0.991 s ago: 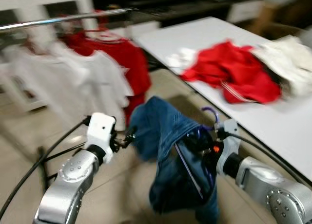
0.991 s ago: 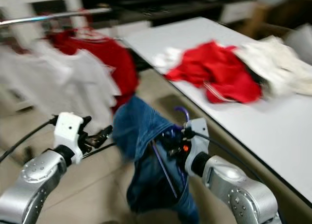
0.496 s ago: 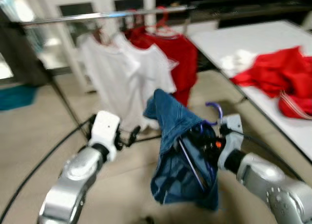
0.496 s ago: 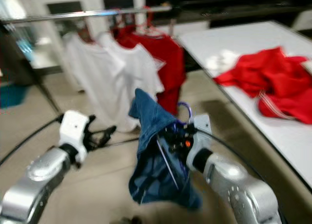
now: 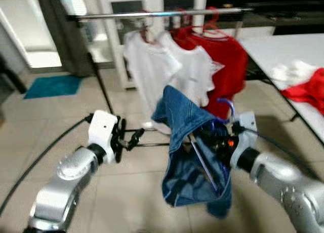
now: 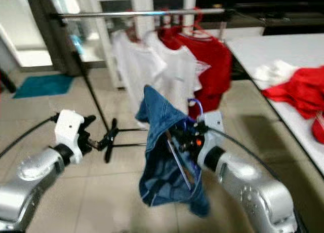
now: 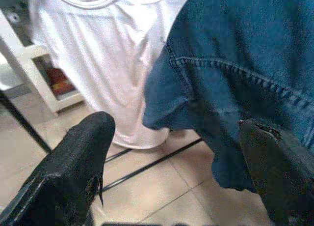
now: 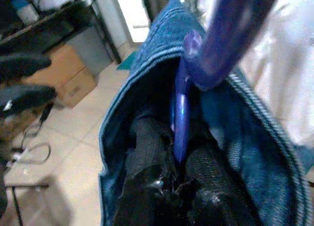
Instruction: Hang hanger
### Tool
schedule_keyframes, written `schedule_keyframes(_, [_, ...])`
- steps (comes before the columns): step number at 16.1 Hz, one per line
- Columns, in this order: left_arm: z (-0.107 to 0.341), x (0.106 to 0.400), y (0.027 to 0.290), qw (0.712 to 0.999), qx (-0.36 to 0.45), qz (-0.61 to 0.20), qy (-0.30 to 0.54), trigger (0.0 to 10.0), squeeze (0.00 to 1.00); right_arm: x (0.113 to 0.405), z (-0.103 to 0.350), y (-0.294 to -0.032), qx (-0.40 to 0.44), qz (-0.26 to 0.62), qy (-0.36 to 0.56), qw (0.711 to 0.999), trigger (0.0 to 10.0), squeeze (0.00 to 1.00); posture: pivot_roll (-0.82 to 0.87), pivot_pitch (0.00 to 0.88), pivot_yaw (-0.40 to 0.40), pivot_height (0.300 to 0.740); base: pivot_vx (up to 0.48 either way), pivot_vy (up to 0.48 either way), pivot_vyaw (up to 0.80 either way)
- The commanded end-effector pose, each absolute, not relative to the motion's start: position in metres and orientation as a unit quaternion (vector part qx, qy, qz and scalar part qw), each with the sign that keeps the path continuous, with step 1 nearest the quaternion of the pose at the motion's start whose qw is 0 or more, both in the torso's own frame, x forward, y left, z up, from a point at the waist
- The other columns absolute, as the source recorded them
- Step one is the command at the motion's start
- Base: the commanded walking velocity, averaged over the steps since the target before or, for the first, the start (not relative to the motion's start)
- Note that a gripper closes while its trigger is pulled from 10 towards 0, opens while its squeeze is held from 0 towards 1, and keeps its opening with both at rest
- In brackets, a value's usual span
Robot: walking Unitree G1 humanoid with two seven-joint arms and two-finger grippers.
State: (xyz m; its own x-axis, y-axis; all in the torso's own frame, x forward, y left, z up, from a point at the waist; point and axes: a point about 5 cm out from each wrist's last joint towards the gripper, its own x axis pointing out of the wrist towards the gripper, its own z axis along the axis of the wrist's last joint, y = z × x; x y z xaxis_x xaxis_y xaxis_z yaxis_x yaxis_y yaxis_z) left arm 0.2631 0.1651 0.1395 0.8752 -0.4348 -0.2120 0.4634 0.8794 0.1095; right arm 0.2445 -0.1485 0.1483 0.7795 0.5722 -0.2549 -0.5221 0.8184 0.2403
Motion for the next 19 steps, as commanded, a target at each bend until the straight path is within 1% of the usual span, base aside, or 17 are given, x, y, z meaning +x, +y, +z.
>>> schedule_keyframes(1, [0.139,0.263,0.161,0.959,0.093,-0.250,0.093,10.0,1.00,0.245,0.155,-0.145,0.076,0.306,0.147,0.937,10.0,0.00,-0.10,0.046,0.038,0.740,0.000,0.000,0.00])
schedule_keyframes(3, [0.134,0.259,0.143,0.937,0.105,-0.317,0.100,10.0,1.00,0.249,0.159,-0.142,0.076,0.304,0.143,0.939,10.0,0.00,-0.10,0.046,0.038,0.740,0.000,0.000,0.00])
schedule_keyframes(4, [0.132,0.259,0.139,0.930,0.115,-0.334,0.098,10.0,0.14,0.250,0.160,-0.142,0.076,0.299,0.142,0.941,10.0,0.00,-0.11,0.045,0.030,0.740,0.000,0.000,0.00])
schedule_keyframes(5, [0.132,0.260,0.133,0.922,0.125,-0.354,0.094,10.0,0.00,0.253,0.163,-0.142,0.079,0.291,0.139,0.943,10.0,0.00,-0.10,0.046,0.019,0.740,0.000,0.000,0.00])
schedule_keyframes(7, [0.132,0.268,0.121,0.913,0.130,-0.378,0.082,10.0,0.00,0.255,0.166,-0.139,0.083,0.290,0.134,0.944,10.0,0.00,-0.11,0.048,0.017,0.740,0.000,0.000,0.00])
schedule_keyframes(8, [0.134,0.272,0.107,0.899,0.107,-0.418,0.068,10.0,0.00,0.257,0.170,-0.136,0.082,0.293,0.129,0.944,10.0,0.00,-0.12,0.048,0.024,0.740,0.000,0.000,0.00])
schedule_keyframes(9, [0.135,0.273,0.099,0.890,0.085,-0.443,0.060,10.0,0.00,0.257,0.172,-0.135,0.081,0.295,0.127,0.943,10.0,0.00,-0.12,0.050,0.026,0.740,0.000,0.000,0.00])
schedule_keyframes(11, [0.135,0.274,0.096,0.885,0.078,-0.455,0.056,10.0,0.00,0.257,0.174,-0.135,0.082,0.293,0.125,0.944,10.0,0.00,-0.13,0.052,0.032,0.740,0.000,0.000,0.00])
schedule_keyframes(15, [0.130,0.288,0.098,0.894,0.108,-0.432,0.053,10.0,0.00,0.255,0.175,-0.134,0.086,0.292,0.125,0.944,10.0,0.00,-0.13,0.053,0.030,0.740,0.000,0.000,0.00])
schedule_keyframes(16, [0.127,0.300,0.102,0.903,0.142,-0.403,0.043,0.0,0.00,0.254,0.176,-0.133,0.086,0.297,0.124,0.943,10.0,0.00,-0.13,0.053,0.030,0.740,0.000,0.000,0.00])
schedule_keyframes(19, [0.126,0.305,0.101,0.903,0.135,-0.406,0.036,0.0,0.00,0.254,0.178,-0.132,0.087,0.299,0.122,0.942,10.0,0.00,-0.14,0.054,0.028,0.740,0.000,0.000,0.00])
